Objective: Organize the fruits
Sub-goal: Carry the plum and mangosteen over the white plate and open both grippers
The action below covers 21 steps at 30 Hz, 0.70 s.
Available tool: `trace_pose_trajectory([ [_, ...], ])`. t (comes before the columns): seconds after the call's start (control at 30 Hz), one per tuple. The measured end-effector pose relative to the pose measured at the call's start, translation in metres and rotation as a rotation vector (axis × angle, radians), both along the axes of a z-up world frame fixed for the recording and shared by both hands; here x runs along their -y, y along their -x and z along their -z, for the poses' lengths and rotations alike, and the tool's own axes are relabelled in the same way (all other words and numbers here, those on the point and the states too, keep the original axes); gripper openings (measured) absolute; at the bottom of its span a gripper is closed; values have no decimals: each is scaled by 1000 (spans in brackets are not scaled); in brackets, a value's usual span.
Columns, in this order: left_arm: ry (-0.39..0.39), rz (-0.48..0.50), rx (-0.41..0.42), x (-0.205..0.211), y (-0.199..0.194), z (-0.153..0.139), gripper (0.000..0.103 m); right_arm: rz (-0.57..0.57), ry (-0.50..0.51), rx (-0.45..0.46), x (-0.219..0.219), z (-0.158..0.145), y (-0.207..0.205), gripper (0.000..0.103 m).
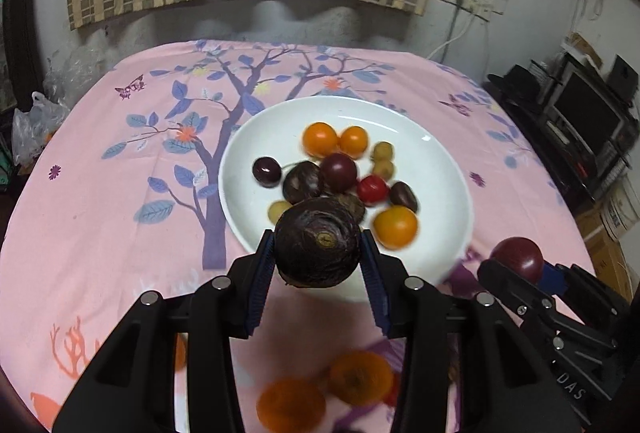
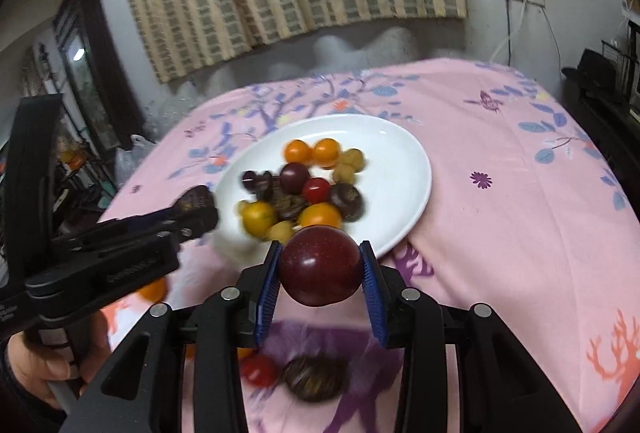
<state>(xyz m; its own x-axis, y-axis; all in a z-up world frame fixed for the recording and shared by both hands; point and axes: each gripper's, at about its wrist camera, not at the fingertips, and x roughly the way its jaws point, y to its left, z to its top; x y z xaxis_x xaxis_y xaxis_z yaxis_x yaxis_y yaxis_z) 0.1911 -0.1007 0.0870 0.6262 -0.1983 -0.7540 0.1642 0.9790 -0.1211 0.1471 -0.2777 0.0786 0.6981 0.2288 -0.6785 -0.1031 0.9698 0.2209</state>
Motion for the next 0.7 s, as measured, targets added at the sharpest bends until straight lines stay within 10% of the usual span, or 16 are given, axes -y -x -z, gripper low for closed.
trace_pose_trajectory([
  [0.23,3,-73,-38,-9,-32,22,67,26,8,-34,1,21,-34,55],
  [0.7,-1,-68,16,-33,60,10,78,-1,10,-65,7,22,43,58],
])
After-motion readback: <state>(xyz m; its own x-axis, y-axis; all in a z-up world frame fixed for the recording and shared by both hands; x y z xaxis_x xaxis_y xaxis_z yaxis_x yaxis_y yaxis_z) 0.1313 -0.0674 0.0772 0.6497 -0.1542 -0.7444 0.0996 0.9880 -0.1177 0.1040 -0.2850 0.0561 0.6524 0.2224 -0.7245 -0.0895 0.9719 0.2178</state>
